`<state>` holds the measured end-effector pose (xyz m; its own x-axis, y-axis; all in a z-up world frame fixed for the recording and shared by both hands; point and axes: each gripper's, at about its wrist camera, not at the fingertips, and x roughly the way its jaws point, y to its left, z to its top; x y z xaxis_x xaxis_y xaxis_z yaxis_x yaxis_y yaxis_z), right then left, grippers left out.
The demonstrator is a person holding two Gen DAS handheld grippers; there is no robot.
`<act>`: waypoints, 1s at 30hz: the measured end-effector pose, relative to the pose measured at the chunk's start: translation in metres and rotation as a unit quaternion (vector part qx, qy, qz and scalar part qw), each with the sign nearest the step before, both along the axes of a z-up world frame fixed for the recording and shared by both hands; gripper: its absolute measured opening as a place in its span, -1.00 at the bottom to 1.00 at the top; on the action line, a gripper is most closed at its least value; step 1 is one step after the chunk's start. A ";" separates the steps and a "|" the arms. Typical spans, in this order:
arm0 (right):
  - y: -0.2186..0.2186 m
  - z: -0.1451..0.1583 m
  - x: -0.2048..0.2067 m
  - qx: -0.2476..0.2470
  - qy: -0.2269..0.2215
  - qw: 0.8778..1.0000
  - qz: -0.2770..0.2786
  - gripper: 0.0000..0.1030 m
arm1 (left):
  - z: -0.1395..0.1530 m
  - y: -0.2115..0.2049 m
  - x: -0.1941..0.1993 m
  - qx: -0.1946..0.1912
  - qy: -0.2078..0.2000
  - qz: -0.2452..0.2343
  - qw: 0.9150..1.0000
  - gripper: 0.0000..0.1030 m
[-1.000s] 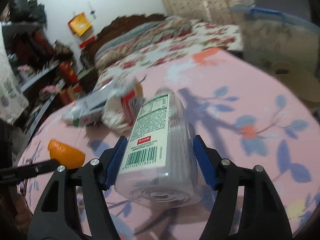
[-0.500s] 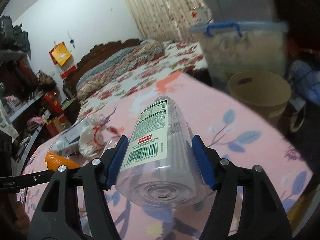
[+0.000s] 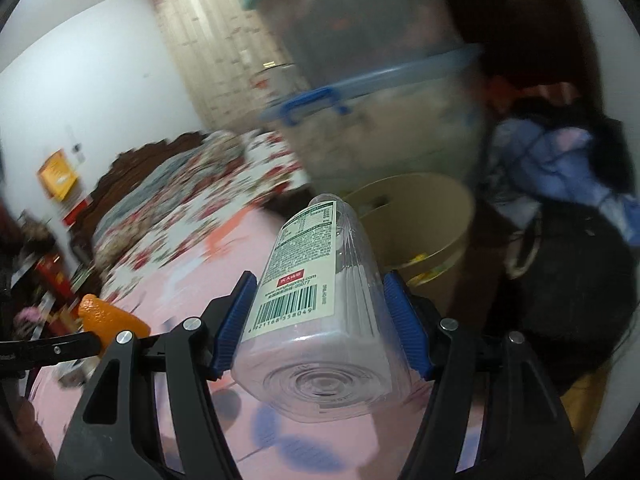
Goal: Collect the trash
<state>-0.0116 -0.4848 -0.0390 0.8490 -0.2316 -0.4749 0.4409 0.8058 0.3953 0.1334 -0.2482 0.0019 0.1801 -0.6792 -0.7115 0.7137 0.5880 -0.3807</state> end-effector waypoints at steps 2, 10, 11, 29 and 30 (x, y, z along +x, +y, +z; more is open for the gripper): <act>-0.026 -0.003 0.006 0.010 0.008 1.000 -0.014 0.30 | 0.000 -0.031 0.010 0.003 0.004 -0.018 1.000 -0.68; -0.117 -0.026 0.061 0.078 0.039 0.996 -0.032 0.37 | -0.019 -0.186 0.069 0.043 0.016 -0.067 0.997 -0.63; -0.122 -0.027 0.065 0.082 0.036 0.995 -0.036 0.39 | -0.024 -0.204 0.078 0.050 0.013 -0.060 0.997 -0.50; -0.038 -0.028 -0.002 0.127 -0.039 0.991 -0.004 0.51 | -0.035 -0.120 0.009 0.088 -0.094 0.023 0.991 0.13; -0.026 -0.028 -0.003 0.129 -0.036 0.991 0.006 0.51 | -0.035 -0.109 0.004 0.092 -0.100 0.032 0.990 0.13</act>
<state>-0.0143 -0.5109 -0.0672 0.8846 -0.1010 -0.4552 0.3957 0.6789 0.6185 0.1371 -0.3570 -0.0335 0.3688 -0.5244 -0.7674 0.7225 0.6812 -0.1183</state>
